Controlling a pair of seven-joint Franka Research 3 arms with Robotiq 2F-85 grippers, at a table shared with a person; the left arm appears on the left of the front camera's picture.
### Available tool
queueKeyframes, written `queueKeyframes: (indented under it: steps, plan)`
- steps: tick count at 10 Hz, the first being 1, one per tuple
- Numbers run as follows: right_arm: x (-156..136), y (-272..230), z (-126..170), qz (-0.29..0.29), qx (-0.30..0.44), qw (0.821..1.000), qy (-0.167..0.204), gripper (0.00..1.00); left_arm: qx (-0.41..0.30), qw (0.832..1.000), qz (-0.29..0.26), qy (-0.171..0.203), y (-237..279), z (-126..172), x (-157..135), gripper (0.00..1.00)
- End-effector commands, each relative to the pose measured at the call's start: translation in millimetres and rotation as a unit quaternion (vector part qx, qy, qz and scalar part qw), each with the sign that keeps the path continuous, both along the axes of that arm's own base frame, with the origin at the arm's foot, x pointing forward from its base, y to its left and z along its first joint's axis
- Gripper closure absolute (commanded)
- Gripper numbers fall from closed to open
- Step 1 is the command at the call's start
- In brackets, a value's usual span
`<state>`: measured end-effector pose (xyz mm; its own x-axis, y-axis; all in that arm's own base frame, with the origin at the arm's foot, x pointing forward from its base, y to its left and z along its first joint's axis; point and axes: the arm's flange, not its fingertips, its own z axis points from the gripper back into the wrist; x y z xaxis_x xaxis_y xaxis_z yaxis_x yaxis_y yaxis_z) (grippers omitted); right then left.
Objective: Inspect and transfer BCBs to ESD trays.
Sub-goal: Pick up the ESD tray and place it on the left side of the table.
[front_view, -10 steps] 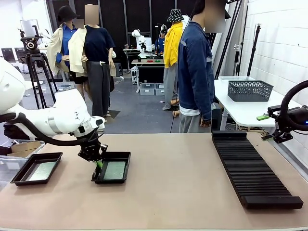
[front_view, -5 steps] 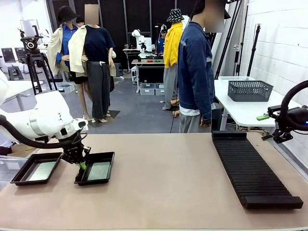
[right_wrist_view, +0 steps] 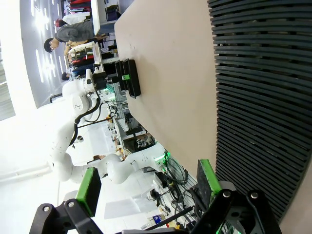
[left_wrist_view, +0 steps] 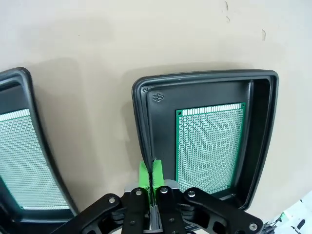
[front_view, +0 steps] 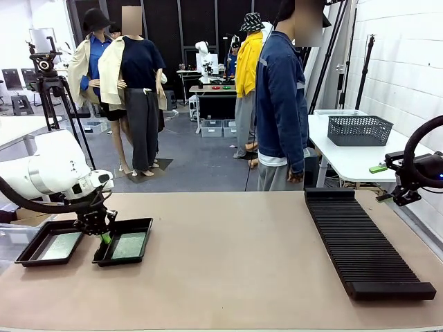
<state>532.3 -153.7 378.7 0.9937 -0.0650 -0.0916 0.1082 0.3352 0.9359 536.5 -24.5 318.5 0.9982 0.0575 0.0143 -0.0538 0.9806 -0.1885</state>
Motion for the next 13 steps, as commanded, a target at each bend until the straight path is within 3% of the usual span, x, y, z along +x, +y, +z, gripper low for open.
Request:
queueKeyframes:
  steps: [1,7,8,12,13]
  plan:
    - [-1.4,1.4,0.4,0.006,-0.001,1.0,0.003,0.0,0.008,1.0,-0.017,-0.003,9.4,5.2,1.4,1.0]
    - [-1.4,1.4,0.4,0.006,-0.001,1.0,0.003,0.0,0.024,1.0,-0.013,-0.012,20.5,11.4,5.0,0.97]
    - [-1.4,1.4,0.4,0.006,-0.001,1.0,0.003,0.0,0.021,1.0,-0.01,-0.015,20.4,13.0,5.7,0.84]
    - [-1.4,1.4,0.4,0.006,-0.001,1.0,0.003,0.0,0.017,0.999,-0.001,-0.032,19.7,27.9,2.3,0.06]
    - [-1.4,1.4,0.4,0.006,-0.001,1.0,0.003,0.0,0.019,0.999,0.003,-0.037,19.4,34.3,-2.7,0.0]
